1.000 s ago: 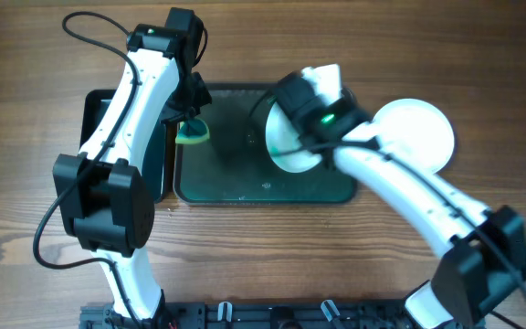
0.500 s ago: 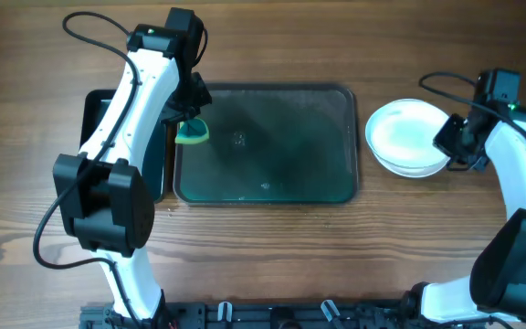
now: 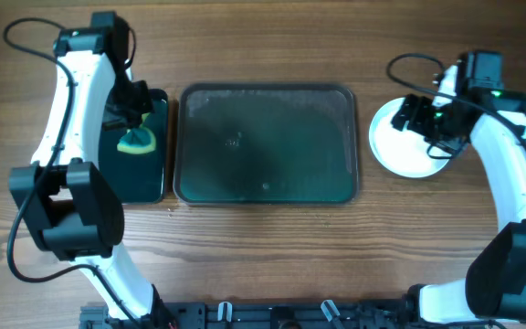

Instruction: Clean dirty plates on tray and stack at the side

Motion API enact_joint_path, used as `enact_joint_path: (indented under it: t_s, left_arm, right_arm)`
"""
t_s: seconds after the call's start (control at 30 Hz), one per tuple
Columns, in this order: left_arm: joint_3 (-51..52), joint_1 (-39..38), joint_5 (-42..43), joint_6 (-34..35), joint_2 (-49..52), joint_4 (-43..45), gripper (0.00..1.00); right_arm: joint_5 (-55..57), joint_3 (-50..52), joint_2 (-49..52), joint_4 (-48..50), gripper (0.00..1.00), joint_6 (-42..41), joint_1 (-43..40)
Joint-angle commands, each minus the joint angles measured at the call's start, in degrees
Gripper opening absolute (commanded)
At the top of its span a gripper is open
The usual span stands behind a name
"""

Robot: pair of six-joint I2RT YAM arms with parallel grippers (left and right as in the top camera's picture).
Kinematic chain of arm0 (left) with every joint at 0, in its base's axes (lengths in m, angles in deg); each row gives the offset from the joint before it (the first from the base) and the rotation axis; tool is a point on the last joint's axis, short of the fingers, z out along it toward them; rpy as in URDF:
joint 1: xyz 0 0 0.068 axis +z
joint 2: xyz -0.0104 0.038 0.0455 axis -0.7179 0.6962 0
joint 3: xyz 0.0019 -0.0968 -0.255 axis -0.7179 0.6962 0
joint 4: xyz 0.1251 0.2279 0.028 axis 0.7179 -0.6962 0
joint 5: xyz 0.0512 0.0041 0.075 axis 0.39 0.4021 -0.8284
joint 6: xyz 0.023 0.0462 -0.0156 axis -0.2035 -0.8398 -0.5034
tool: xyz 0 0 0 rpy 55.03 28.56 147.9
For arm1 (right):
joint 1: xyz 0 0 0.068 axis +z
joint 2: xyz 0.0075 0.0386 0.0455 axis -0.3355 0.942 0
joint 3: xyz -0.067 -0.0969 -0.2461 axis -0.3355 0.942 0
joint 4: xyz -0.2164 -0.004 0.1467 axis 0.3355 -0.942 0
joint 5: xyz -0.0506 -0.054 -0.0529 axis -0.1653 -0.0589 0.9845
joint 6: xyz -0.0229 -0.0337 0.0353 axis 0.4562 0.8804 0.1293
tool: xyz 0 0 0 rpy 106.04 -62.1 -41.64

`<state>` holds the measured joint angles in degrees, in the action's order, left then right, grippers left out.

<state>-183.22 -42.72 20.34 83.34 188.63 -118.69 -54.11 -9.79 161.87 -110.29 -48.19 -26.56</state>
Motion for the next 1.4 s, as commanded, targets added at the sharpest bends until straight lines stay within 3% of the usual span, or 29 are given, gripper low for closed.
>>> enact_joint_path:
  t_s: [0.0, 0.13, 0.2, 0.23, 0.27, 0.47, 0.53, 0.57, 0.6, 0.7, 0.77, 0.83, 0.97, 1.17, 1.23, 1.33, 1.37]
  left_arm:
    - [7.39, 2.97, 0.07, -5.01, -1.29, 4.87, 0.04]
    - [18.29, 3.87, 0.07, -15.98, -1.29, 14.10, 0.04]
    - [18.47, 3.87, 0.04, -17.11, -1.29, 14.45, 0.19]
    - [18.32, 3.87, 0.02, -17.09, -1.33, 15.13, 0.72]
    - [17.90, 3.87, 0.02, -17.07, -1.33, 15.10, 1.00]
    - [6.71, 2.89, 1.53, -13.77, -9.01, 5.62, 1.00]
    - [4.04, 2.14, 7.89, -13.79, -15.56, 4.11, 1.00]
    - [4.07, 1.75, 12.13, -13.79, -19.39, 3.91, 1.00]
    - [4.07, 1.38, 14.51, -13.81, -22.12, 3.96, 1.00]
    - [4.07, 1.09, 15.85, -13.84, -27.47, 4.35, 1.00]
    - [4.07, 1.11, 15.87, -13.84, -28.87, 4.31, 1.00]
    - [4.07, 1.14, 15.87, -13.81, -28.83, 4.31, 1.00]
    - [4.07, 1.11, 15.85, -13.84, -28.79, 4.31, 1.00]
    - [4.07, 1.11, 15.85, -13.81, -28.79, 4.31, 1.00]
    - [4.07, 1.11, 15.87, -13.81, -28.79, 4.31, 1.00]
    - [4.07, 1.11, 15.87, -13.81, -28.79, 4.31, 1.00]
    - [4.07, 1.11, 15.85, -13.81, -28.79, 4.31, 1.00]
  right_arm:
    - [-0.66, -1.11, -0.83, 0.72, 0.90, 1.44, 4.13]
    - [0.13, -1.11, -0.83, 0.70, 0.90, 2.36, 6.38]
    - [0.11, -1.11, -0.83, 0.59, 0.90, 2.36, 6.38]
    - [0.11, -1.11, -0.85, 0.59, 0.91, 2.40, 6.38]
    - [0.11, -1.14, -0.85, 0.59, 0.90, 2.38, 6.38]
    - [0.15, -11.89, -3.54, -9.42, 0.90, 3.91, 6.36]
    - [0.11, -17.46, -6.38, -14.53, 0.91, 3.98, 6.38]
    - [0.11, -20.94, -8.94, -17.75, 0.99, 4.11, 6.36]
    - [0.11, -23.08, -10.84, -19.74, 1.00, 4.11, 6.36]
    - [-3.85, -26.43, -19.69, -22.69, 1.00, 3.65, 6.36]
    - [-10.69, -26.43, -25.20, -22.71, 1.00, 2.47, 6.36]
    - [-14.12, -26.40, -30.60, -22.73, 1.00, -8.72, 6.36]
    - [-13.97, -26.40, -35.80, -22.75, 1.00, -23.50, 6.36]
    - [-13.53, -24.79, -37.22, -23.74, 1.00, -29.49, 6.23]
    - [-4.46, -21.79, -40.06, -23.58, 1.00, -29.09, 6.19]
    - [7.08, -9.51, -48.57, -18.75, 1.00, -28.65, 6.14]
    - [8.41, -2.95, -52.37, -12.90, 1.00, -24.52, 6.14]
